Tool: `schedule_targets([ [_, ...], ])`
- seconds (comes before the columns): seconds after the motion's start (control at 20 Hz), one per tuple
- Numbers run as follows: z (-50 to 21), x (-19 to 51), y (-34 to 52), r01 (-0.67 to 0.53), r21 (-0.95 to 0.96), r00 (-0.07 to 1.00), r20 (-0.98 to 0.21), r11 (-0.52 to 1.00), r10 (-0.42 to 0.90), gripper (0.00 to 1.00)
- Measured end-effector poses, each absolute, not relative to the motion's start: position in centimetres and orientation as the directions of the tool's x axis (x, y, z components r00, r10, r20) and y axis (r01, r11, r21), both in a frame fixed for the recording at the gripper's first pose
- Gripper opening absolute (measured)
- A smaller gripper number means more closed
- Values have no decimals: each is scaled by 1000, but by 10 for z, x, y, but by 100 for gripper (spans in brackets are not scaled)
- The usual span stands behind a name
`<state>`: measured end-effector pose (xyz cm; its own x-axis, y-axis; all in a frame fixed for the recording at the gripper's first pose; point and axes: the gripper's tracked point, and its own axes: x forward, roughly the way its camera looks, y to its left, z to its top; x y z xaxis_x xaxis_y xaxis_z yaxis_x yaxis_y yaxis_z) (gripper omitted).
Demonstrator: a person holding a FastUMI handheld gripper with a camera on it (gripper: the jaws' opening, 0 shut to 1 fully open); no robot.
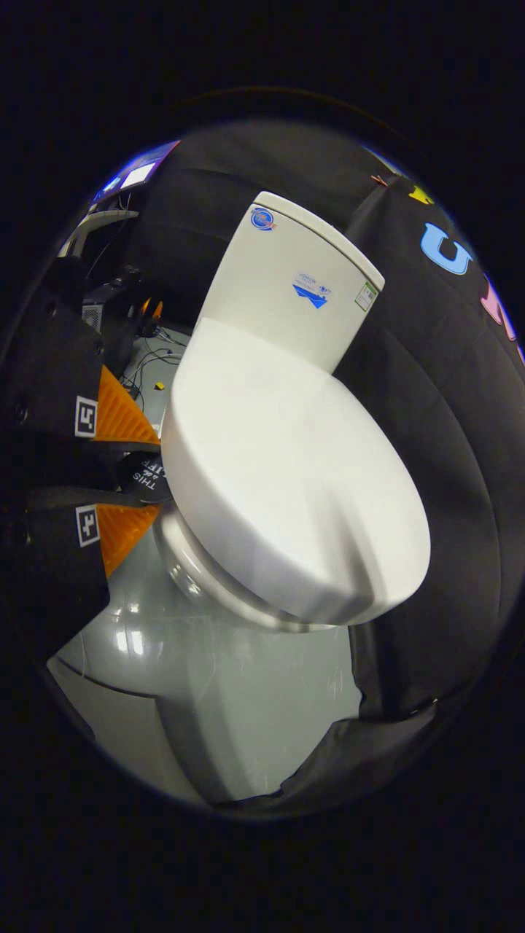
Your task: Open the toilet lid.
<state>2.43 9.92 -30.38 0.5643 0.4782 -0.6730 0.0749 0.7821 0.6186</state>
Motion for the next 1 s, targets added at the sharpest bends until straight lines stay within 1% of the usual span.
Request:
schedule_targets([
  [0.1, -302, 24, 101, 79, 608, 554, -686, 790, 472, 19],
  [0.25, -297, 24, 101, 50, 572, 543, -704, 819, 458, 19],
  [0.8, -246, 26, 105, -26, 563, 585, -662, 826, 469, 18],
  [1.0, -213, 28, 112, -121, 487, 609, -651, 865, 452, 18],
])
